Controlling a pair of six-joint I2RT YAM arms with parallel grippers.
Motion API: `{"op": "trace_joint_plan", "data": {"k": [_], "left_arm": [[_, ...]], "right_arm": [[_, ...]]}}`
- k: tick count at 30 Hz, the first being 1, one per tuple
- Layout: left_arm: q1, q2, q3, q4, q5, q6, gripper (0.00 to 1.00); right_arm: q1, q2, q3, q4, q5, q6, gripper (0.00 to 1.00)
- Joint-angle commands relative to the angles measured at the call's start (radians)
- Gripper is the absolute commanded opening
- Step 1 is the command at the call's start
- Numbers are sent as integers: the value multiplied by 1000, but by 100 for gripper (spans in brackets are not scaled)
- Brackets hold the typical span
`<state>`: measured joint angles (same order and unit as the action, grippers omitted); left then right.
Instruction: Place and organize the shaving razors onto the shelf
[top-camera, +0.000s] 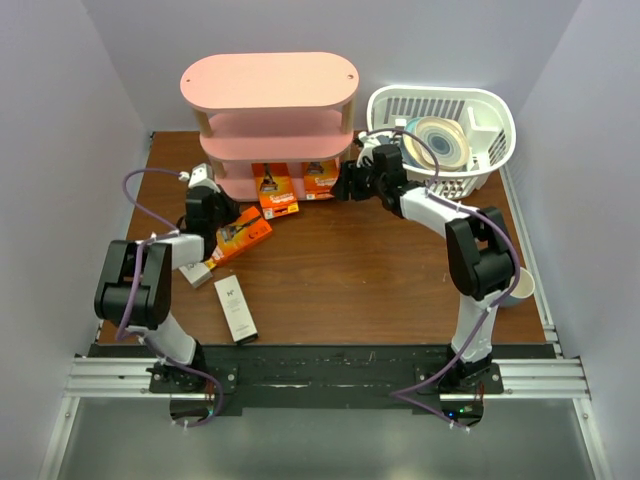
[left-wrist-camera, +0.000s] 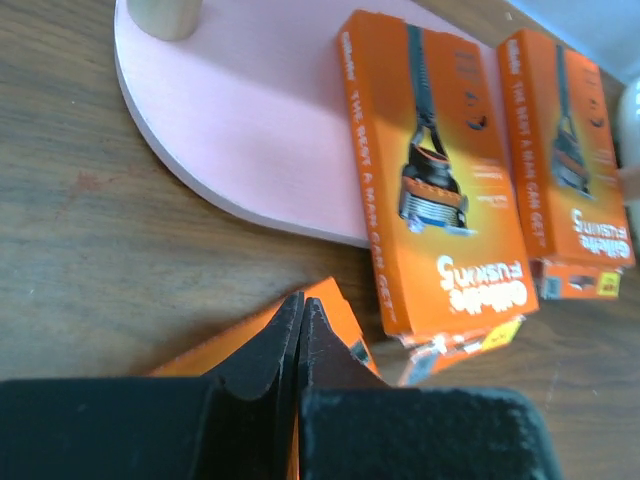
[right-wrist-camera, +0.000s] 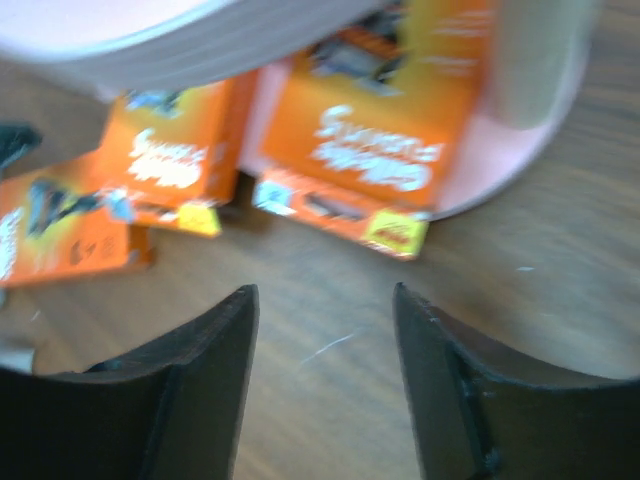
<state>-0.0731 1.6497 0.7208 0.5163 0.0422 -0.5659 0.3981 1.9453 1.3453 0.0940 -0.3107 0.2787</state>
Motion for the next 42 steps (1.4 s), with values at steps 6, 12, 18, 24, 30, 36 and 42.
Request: {"op": "trace_joint_plan", "data": {"k": [6, 12, 18, 24, 30, 36, 42], "left_arm": [[4, 174, 161, 206, -8, -68, 0], [1, 292, 238, 264, 48, -69, 0], [-19, 393, 311, 303, 74, -72, 0], [-54, 463, 391, 324, 93, -69, 1], [-100, 461, 401, 289, 39, -78, 5], [-87, 323, 344, 131, -2, -45, 34], [-19, 162, 143, 166, 235, -91, 47]], "right_arm": [[-1, 37, 42, 30, 191, 62, 6], [-1, 56, 23, 21, 288, 105, 4], [2, 75, 35, 30, 291, 112, 3], [11, 69, 26, 23, 309, 100, 4], [16, 55, 15, 24, 309, 91, 4], [5, 12, 58, -91, 237, 48, 7], [-18, -48, 35, -184, 99, -15, 23]]}}
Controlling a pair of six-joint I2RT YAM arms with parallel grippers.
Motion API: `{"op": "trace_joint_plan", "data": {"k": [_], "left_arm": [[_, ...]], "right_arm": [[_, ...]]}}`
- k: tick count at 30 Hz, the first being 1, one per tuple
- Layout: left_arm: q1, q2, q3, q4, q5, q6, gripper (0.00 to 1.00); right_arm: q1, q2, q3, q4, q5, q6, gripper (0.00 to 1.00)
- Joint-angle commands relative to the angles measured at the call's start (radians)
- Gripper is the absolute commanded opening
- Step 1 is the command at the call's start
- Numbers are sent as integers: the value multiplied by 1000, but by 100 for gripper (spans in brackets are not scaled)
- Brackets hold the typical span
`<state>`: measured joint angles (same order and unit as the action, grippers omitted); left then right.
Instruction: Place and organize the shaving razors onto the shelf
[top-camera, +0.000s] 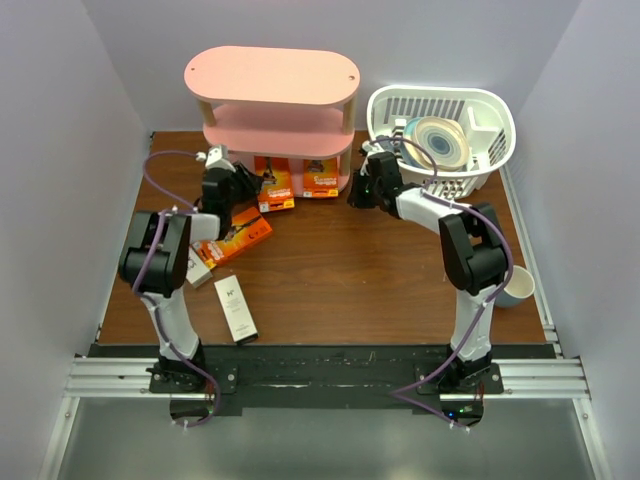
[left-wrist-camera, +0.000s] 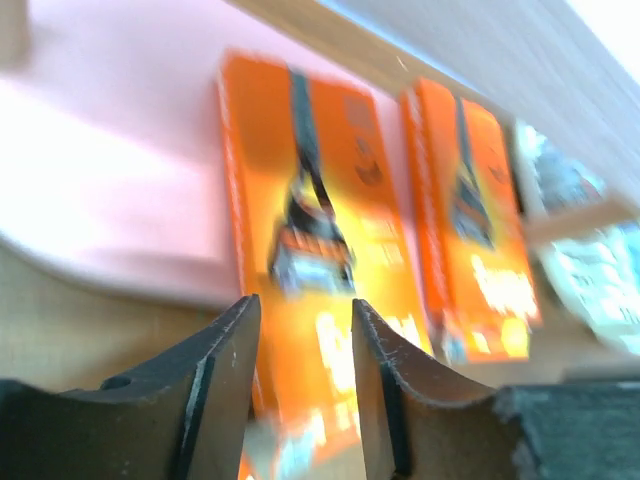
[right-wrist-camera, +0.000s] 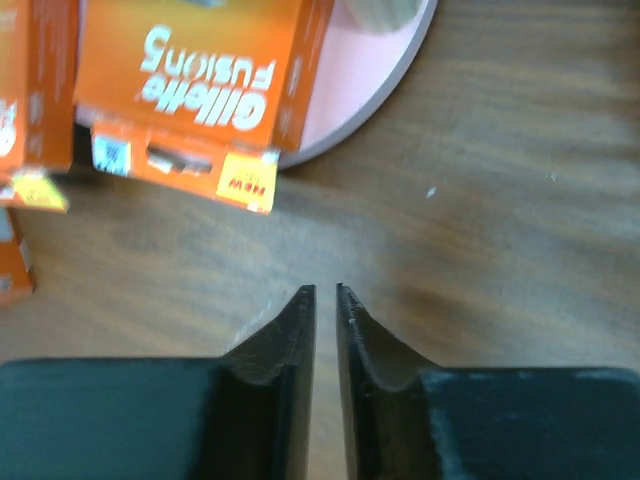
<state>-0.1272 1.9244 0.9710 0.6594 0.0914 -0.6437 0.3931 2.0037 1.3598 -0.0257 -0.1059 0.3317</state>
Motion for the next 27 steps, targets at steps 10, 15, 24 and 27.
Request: {"op": "trace_joint_plan", "data": {"k": [10, 15, 24, 27], "left_arm": [[52, -147, -262, 103, 292, -96, 62], [83, -168, -236, 28, 323, 4, 60], [377, -288, -230, -159, 547, 56, 56], [396, -248, -184, -251, 577, 168, 57]], "right_arm": [[-7, -122, 5, -34, -345, -162, 56], [13, -134, -4, -14, -420, -137, 59], [64, -204, -71, -59, -321, -206, 68], [70, -204, -87, -71, -315, -226, 70]]}}
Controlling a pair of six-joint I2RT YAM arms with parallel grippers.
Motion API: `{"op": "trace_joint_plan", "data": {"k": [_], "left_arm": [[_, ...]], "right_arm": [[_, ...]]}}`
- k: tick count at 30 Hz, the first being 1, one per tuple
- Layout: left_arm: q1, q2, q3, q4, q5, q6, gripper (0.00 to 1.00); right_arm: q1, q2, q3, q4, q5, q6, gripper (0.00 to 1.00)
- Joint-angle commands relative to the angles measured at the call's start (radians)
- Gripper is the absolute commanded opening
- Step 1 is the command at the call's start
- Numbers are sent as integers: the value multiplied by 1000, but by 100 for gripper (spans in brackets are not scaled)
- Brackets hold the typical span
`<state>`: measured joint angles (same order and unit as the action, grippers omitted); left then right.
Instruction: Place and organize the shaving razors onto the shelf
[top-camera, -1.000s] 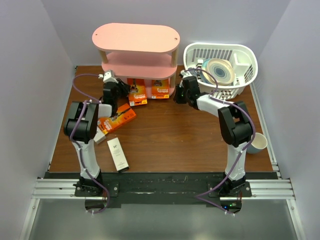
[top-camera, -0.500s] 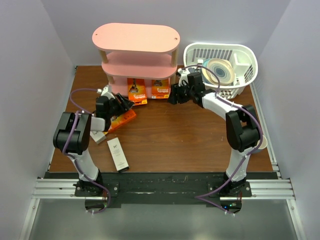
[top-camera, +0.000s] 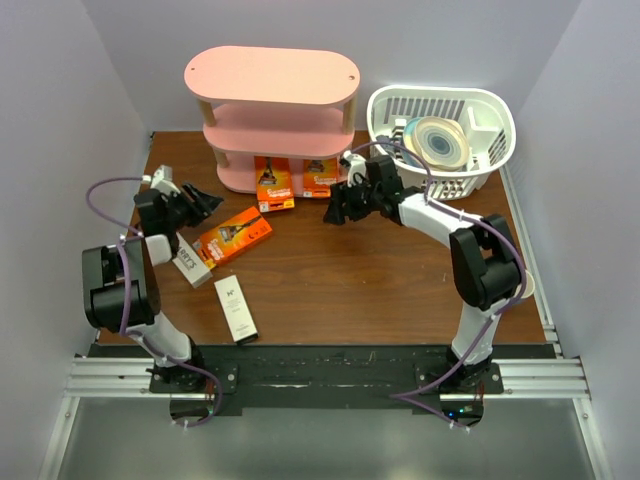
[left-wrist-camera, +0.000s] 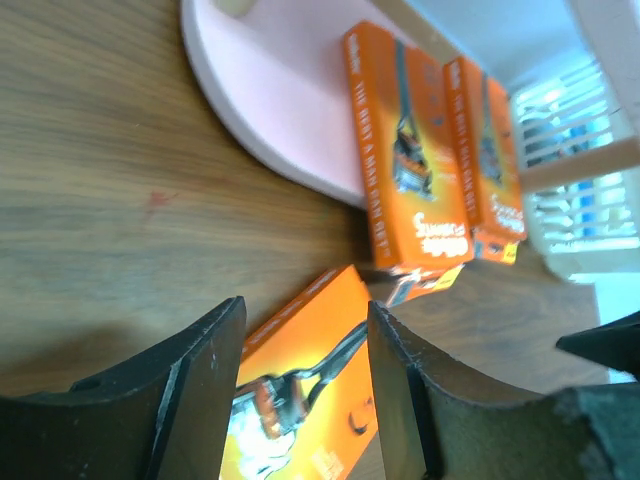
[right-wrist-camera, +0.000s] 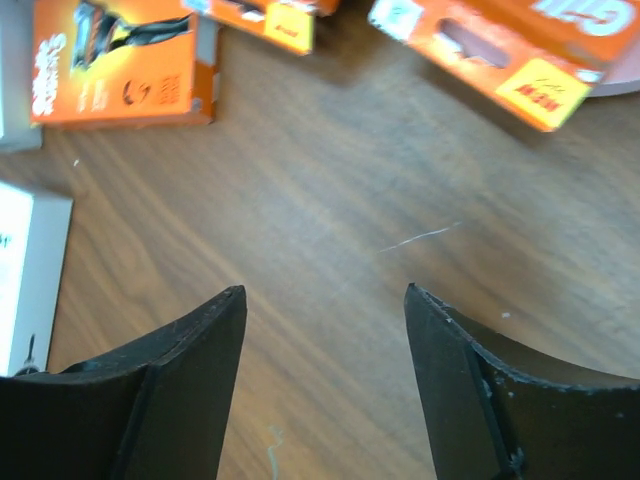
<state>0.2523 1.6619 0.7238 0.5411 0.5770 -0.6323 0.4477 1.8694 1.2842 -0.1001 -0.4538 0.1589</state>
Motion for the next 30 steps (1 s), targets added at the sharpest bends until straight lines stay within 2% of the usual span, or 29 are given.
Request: {"op": "trace_joint_plan", "data": {"k": [1, 4, 7, 10, 18, 20, 23, 25, 28, 30], "left_arm": [[16, 47, 100, -229, 102, 186, 57], [18, 64, 100, -326, 124, 250, 58], [4, 30, 43, -349, 121, 270, 59], [-47, 12, 17, -417, 110, 301, 59], [-356, -17, -41, -402, 89, 279, 56], [-384, -5, -24, -414, 83, 284, 55], [-387, 2, 9, -463, 72, 273, 55], [-352, -40, 22, -466, 66, 251, 56], [-263, -152, -53, -301, 69, 143, 57], [-230, -191, -81, -203, 22, 126, 59]], "right_arm": [[14, -72, -16, -9, 43, -56, 71], [11, -75, -13, -30, 60, -88, 75], [3, -94, -19, -33, 73, -101, 77], [-4, -122, -35, -33, 82, -113, 78], [-10, -167, -85, -53, 84, -124, 79], [-10, -168, -95, -52, 84, -125, 79], [-14, -168, -108, -41, 83, -119, 79], [-12, -164, -109, -26, 79, -108, 79], [-12, -151, -94, -12, 70, -91, 79], [-14, -144, -79, -9, 63, -81, 79]]}}
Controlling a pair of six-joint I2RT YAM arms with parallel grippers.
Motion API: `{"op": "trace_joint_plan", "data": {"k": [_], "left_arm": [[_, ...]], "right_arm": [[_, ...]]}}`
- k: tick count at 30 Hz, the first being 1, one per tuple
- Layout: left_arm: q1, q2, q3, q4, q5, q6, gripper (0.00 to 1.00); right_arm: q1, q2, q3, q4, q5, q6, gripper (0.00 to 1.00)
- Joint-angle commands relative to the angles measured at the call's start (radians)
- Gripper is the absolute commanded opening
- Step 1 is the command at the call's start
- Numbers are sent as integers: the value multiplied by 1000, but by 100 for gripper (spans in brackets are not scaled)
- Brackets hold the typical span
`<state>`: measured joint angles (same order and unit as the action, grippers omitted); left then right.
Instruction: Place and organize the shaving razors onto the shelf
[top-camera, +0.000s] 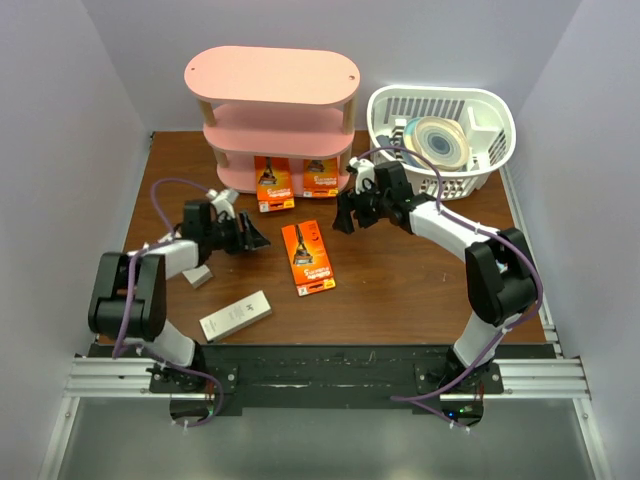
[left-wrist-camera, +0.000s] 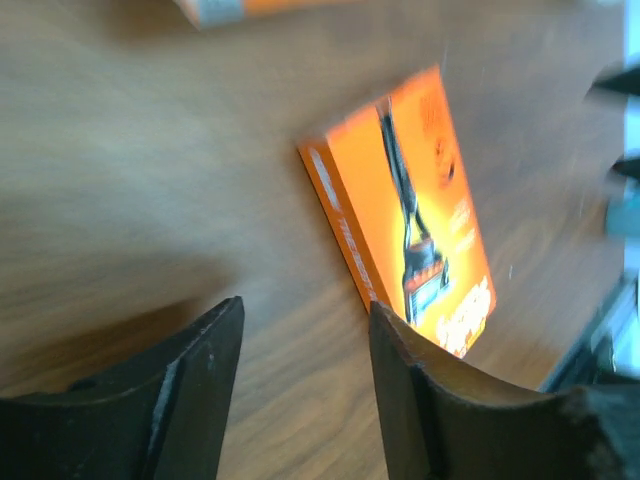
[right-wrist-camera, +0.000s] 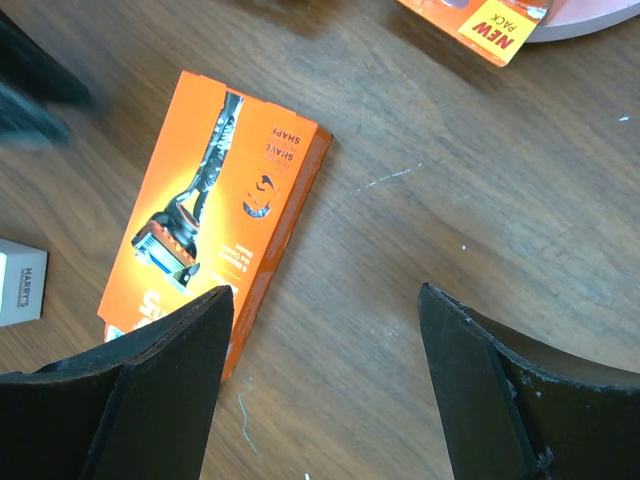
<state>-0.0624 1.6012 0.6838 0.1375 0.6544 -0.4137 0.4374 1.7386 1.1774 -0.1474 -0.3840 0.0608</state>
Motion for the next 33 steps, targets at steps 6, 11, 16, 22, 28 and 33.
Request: {"op": "trace_joint_plan", "data": {"k": [6, 11, 16, 22, 28, 33], "left_arm": [[90, 84, 74, 330, -64, -164, 71], [92, 221, 134, 438, -45, -237, 70], [92, 330, 175, 591, -1, -339, 65], [84, 453, 221, 758, 43, -468, 54], [81, 513, 278, 772, 79, -499, 26], [87, 535, 319, 791, 135, -504, 5]], "right_arm": [[-3, 38, 73, 28, -12, 16, 79], [-2, 47, 91, 3, 3, 1, 80], [-3, 36, 73, 2, 23, -9, 81], [-3, 21, 42, -9, 43, -27, 82], [-2, 27, 36, -14, 50, -38, 83], [-3, 38, 41, -11, 54, -39, 83]]}}
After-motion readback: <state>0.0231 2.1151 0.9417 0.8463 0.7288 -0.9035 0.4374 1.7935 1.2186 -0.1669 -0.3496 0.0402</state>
